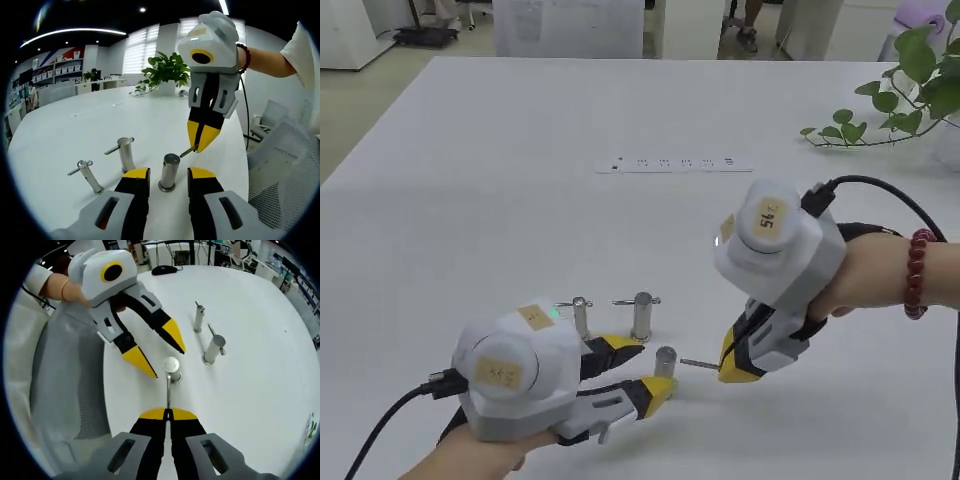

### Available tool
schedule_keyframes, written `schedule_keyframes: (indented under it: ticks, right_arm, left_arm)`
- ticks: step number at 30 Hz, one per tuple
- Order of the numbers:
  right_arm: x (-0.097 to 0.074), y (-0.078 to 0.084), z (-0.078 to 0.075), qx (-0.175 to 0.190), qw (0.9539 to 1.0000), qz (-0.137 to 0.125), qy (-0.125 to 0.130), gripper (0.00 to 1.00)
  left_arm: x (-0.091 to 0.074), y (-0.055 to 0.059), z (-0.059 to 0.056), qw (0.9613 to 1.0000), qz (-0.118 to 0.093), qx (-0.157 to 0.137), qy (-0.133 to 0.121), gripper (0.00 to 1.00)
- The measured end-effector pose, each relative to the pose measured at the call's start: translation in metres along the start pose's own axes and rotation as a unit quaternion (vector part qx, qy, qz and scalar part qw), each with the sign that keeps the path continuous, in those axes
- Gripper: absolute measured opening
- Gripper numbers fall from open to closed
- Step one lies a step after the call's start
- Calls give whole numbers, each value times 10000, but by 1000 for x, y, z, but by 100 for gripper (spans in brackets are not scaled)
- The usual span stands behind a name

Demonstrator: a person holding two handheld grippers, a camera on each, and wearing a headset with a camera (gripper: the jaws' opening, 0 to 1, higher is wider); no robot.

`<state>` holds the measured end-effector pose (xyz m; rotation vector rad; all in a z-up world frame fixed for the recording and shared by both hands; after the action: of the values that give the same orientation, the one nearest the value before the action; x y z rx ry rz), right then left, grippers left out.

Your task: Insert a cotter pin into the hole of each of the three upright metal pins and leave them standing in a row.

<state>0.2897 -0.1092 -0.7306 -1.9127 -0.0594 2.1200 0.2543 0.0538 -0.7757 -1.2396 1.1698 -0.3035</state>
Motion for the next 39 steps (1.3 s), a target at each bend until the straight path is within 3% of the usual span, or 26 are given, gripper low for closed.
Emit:
schedule_keyframes:
  ticks: [17, 39]
  right_arm:
    - [4, -4, -2, 44, 10000, 54, -53, 4]
    - [6, -12, 0, 357, 9986, 382, -96, 4]
  left_arm:
    - [15, 3, 0, 9998, 158, -20, 115, 14]
    - [16, 6, 0, 10000, 95, -3, 28, 12]
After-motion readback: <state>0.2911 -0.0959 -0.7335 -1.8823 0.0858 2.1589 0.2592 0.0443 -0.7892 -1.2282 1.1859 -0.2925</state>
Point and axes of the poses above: the centre of the closed fingertips' face, and the gripper's own axes: x roughly forward along the fingers, z roughly to its left, y roughly out of its underside, the point moved 10 cm from there along -x, roughly backward along the fingers, and after that the axes turned 8 degrees about z, right-handed, at the moved point
